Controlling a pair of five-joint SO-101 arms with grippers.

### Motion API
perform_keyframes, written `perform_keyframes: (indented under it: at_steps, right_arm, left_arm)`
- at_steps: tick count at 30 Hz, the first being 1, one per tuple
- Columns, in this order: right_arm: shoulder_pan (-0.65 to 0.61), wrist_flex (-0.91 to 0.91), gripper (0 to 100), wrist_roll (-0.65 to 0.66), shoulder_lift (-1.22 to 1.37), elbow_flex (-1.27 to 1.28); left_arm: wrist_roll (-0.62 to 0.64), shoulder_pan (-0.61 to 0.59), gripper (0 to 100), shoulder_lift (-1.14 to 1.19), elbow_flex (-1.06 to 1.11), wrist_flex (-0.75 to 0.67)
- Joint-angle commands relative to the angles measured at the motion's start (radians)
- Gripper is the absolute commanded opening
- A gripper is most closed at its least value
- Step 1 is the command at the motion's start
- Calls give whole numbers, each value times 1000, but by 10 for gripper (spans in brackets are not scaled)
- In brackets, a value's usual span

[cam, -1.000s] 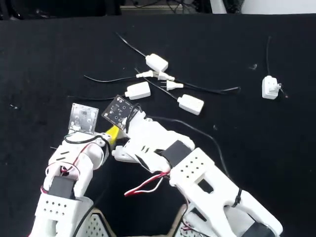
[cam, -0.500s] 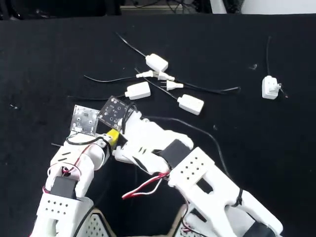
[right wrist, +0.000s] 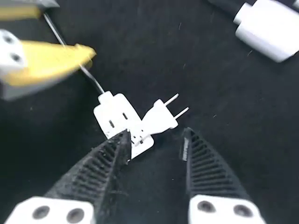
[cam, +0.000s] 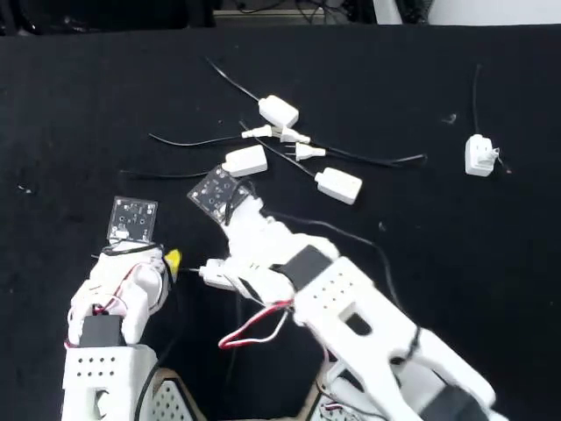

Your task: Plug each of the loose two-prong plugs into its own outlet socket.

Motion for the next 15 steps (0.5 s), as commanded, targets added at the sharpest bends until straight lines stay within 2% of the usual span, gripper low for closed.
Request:
perform_keyframes:
  at_steps: [1,4,10,15]
  right_arm:
    - [-29,-34,197,-11,124,-15]
    - [-49,0,226,-3,182,-53]
    - [-172,61,230,-2,183,-84]
    - [-78,-49,233,57,268,-54]
  left_arm:
    - [-29,-38,228,-5,-19,35]
    - [-29,-33,228,-5,-19,68]
    - [-31,-31,228,-3,-10,98]
    - [-31,-33,228,-3,-10,100]
